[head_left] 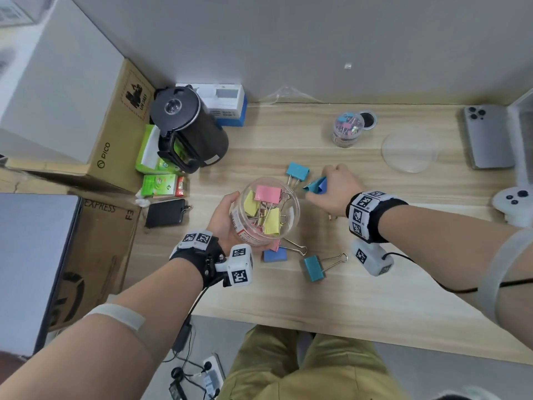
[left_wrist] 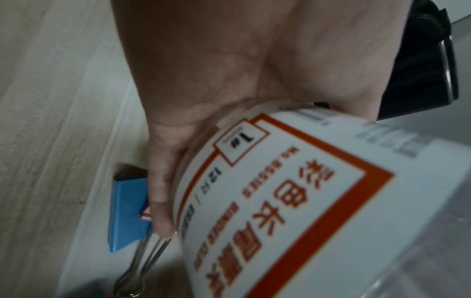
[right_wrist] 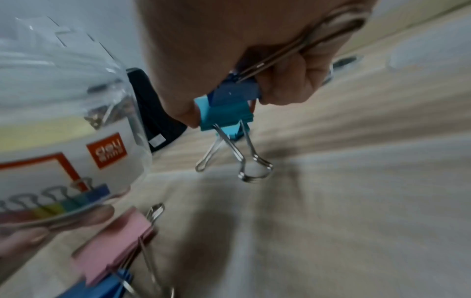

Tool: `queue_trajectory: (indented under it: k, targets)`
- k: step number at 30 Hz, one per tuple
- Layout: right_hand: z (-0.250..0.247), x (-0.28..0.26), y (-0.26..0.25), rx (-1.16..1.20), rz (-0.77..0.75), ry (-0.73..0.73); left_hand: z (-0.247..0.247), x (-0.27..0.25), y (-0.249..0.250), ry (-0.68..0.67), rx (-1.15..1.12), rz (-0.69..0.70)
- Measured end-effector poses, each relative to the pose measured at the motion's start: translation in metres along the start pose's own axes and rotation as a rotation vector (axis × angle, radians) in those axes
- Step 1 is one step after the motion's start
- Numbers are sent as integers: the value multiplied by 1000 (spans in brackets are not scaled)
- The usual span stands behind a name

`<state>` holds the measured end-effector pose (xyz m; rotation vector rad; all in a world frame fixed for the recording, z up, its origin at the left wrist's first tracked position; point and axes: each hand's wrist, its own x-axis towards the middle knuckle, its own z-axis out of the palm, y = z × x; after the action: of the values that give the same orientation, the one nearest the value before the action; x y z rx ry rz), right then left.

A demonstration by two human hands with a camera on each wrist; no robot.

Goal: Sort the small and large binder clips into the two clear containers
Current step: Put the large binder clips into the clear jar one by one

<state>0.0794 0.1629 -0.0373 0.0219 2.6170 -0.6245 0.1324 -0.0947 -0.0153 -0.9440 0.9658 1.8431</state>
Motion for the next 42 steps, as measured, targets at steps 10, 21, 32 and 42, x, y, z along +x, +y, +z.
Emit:
queue_trajectory:
  k: [10, 21, 32, 42]
  targets:
    - [-68, -19, -76, 55, -340, -137, 18, -7, 19, 82, 0, 47]
    - [-39, -27, -99, 101, -351, -89, 29, -2, 16, 15, -63, 65]
    - [-45, -28, -90, 176, -567, -266, 31, -4, 16, 13, -81, 119]
    - [-34, -25, -97, 115, -814, -250, 25, 4, 12, 49, -88, 278]
